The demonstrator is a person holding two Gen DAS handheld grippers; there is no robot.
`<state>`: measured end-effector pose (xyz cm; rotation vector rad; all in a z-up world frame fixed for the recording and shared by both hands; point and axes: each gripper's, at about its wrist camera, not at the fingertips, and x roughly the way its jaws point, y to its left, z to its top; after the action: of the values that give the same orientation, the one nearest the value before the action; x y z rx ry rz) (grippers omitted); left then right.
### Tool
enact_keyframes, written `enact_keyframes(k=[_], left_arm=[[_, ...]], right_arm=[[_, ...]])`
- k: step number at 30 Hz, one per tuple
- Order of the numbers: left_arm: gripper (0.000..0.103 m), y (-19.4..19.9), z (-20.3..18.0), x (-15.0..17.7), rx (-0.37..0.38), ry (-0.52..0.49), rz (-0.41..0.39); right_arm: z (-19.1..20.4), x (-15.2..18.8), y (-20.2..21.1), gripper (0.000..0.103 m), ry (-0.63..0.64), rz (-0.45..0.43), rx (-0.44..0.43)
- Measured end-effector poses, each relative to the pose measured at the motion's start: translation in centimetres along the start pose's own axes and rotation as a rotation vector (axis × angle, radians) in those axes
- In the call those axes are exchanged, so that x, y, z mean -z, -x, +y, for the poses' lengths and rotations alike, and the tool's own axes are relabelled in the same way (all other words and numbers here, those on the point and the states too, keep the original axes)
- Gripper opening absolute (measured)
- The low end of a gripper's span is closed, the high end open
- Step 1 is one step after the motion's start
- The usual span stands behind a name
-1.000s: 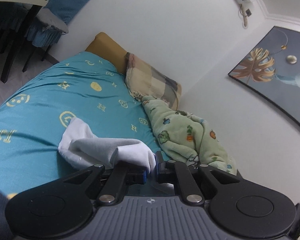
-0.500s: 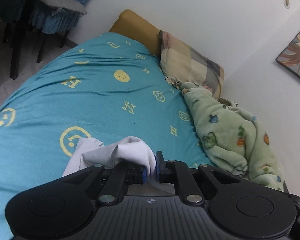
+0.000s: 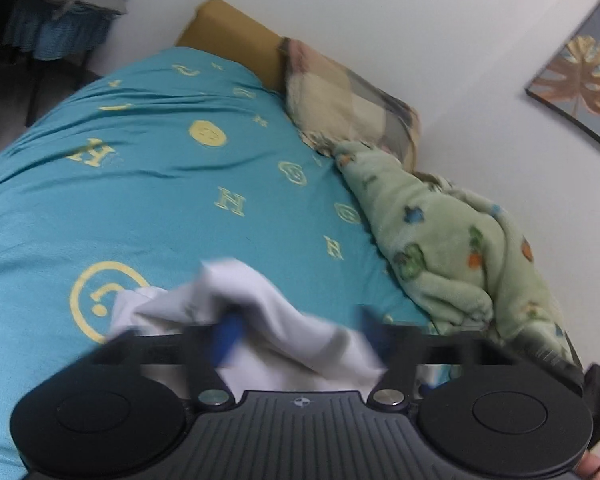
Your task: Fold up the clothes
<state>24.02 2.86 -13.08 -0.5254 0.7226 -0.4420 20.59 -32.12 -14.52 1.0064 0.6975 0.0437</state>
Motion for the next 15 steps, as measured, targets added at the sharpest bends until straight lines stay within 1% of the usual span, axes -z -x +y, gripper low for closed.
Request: enact_keyframes(k=[1,2,4,5,6,7,8,10,11,13,15], left_arm=[[0.096,-0.1,-0.1,0.2,0.005,-0.018,0.003],[0.096,-0.3,-0.1,0.4,-0.007,-0.030,0.007],[0.096,-1.5,0.1,0.8,-0.077,-0.054,0.037],[0.096,-2.1,0.2,1.0,-0.122,-0.074,0.052],[0.096,-2.8,0.4,1.3,-0.170,-0.102,0.063],[0.096,-3.4,0.6,1.6,-0.215,-0.128,0.078],[0.096,-4.1,0.9,1.9,-0.257,-0.153,0.097],[0.096,-5.3,1.3,2.6,-0.339,-0.204,0.134],[0.096,-5.6,1.4,2.9,-0.363,-0.228,0.145],[0.096,-5.6,1.4,3.4,-0.375,-0.262,0.138],[0.096,-5.1,1.0,3.5,-0.391,-0.287,0.123]], right_arm=[[0.2,0.3,0.1,0.092,0.014,-0.007,-0.001],[0.5,0.5,-0.2,0.092,0.053,-0.007,0.016],[1.1,0.8,-1.2,0.092,0.137,0.010,0.064],[1.3,0.9,-1.8,0.091,0.178,0.015,0.074],[1.5,1.0,-2.6,0.087,0.224,0.027,0.078],[1.7,1.2,-3.6,0.075,0.285,0.041,0.100],[2.0,1.5,-4.7,0.072,0.365,0.050,0.145],[2.4,2.6,-6.8,0.072,0.530,0.068,0.238],[2.5,3.1,-7.6,0.073,0.596,0.082,0.269],[2.7,4.1,-8.2,0.074,0.686,0.082,0.294],[2.9,4.4,-7.8,0.074,0.712,0.080,0.294]])
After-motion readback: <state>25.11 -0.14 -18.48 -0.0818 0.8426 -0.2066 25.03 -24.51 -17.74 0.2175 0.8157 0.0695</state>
